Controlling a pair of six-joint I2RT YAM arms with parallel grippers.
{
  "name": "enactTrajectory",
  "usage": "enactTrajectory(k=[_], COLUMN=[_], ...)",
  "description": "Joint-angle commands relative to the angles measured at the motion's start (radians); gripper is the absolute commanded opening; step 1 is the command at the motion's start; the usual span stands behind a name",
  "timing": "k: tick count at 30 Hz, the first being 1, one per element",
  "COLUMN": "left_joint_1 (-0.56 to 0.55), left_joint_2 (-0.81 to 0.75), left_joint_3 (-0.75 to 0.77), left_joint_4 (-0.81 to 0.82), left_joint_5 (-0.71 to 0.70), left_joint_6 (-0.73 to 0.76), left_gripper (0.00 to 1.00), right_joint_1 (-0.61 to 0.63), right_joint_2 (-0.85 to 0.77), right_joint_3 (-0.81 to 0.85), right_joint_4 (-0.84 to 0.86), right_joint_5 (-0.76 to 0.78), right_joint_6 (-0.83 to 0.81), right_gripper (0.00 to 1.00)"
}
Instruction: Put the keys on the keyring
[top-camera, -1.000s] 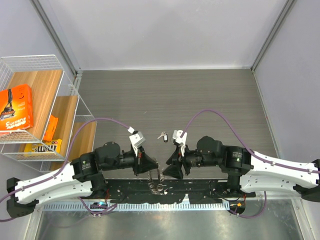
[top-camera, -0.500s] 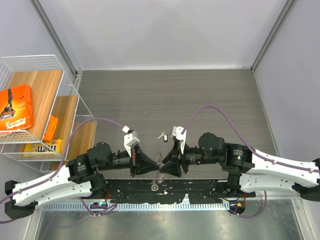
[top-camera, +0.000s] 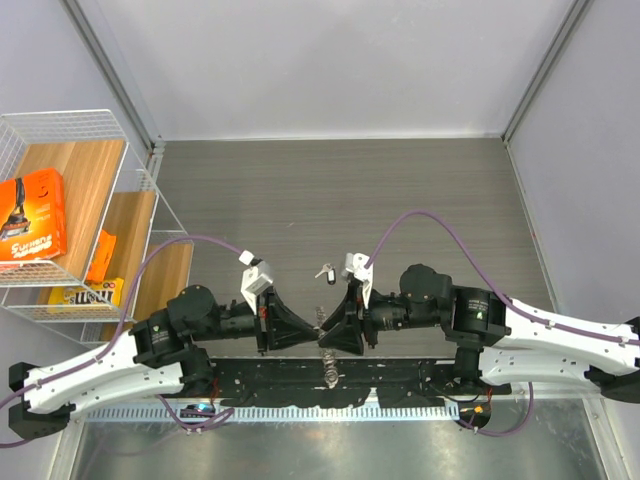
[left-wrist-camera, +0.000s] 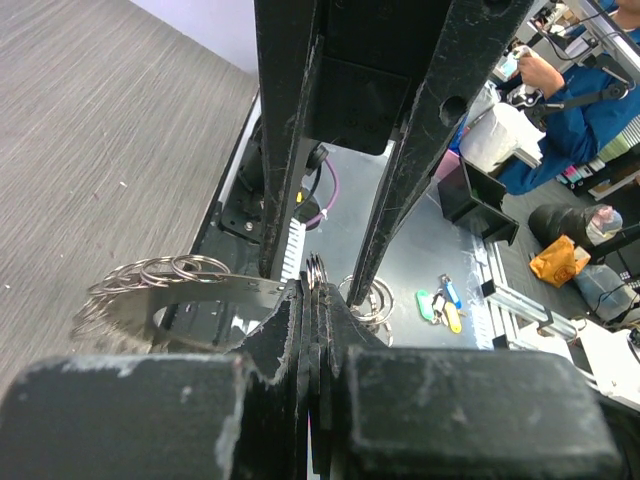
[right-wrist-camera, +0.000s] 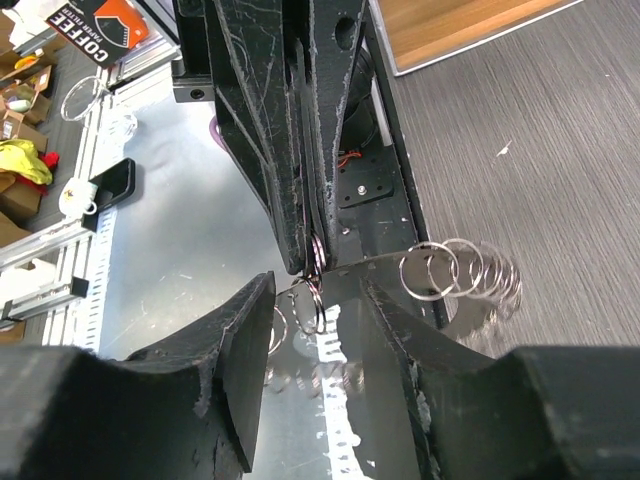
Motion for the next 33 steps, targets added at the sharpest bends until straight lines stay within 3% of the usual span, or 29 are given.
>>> enactTrajectory(k=[1, 14, 23, 30, 31, 33], left_joint_1=[0.0, 0.0, -0.001, 0.0, -0.001, 0.0], left_joint_2=[-0.01, -0.044, -0.045, -0.042, -0.047, -0.059], left_joint_3=[0.033, 0.034, 0.038, 0.041, 0.042, 0.053], left_joint_4=[0.094, 0.12, 0.124, 0.072, 0.049, 0.003], left_joint_5=[0.018, -0.002, -0.002, -0.046, -0.06, -0.088], left_joint_6=[-0.001, -0.001, 0.001, 0.005, 0.007, 0.012], left_gripper=[0.0, 0.0, 0.0, 0.0, 0.05, 0.28], right_joint_1=[0.006, 0.006, 0.006, 0.006, 0.006, 0.006], right_joint_2=[-0.029, -0.012, -0.009, 0.002, 0.002, 0.01], right_joint_3=[0.045, 0.045, 0.063, 0.092, 0.111, 0.147], right_joint_4=[0.041, 0.029, 0.028, 0.006, -0.018, -0.07], right_joint_5=[-0.018, -0.021, -0.025, -0.021, -0.021, -0.005], right_joint_6=[0.012, 0.012, 0.006, -0.014, -0.028, -0.048], right_gripper=[0.44, 0.41, 0.06, 0.06, 0.05, 0.06])
